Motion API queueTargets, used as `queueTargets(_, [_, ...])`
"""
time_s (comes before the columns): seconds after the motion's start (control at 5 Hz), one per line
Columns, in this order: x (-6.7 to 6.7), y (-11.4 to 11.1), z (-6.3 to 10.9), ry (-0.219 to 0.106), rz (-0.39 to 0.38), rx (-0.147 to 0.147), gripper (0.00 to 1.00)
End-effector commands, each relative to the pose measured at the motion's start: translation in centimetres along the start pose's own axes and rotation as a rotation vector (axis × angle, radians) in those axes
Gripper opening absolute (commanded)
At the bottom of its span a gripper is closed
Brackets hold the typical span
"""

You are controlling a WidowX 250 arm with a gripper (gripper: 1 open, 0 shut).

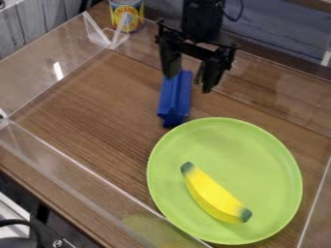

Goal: Put the blue object in the green plate

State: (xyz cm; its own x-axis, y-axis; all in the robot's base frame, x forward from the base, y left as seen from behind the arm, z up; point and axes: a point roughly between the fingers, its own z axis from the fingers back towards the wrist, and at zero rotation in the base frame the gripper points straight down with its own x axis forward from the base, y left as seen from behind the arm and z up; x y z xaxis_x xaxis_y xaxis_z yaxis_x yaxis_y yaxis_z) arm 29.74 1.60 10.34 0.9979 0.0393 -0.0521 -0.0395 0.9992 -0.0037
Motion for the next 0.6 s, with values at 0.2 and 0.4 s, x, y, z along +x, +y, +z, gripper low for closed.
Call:
queueTargets(0.2, [0.5,1.0,-0.4,-0.053,0.026,0.004,1.0])
queueTargets(0.4, [0.5,1.3,-1.0,-0.057,0.034,0.004,1.0])
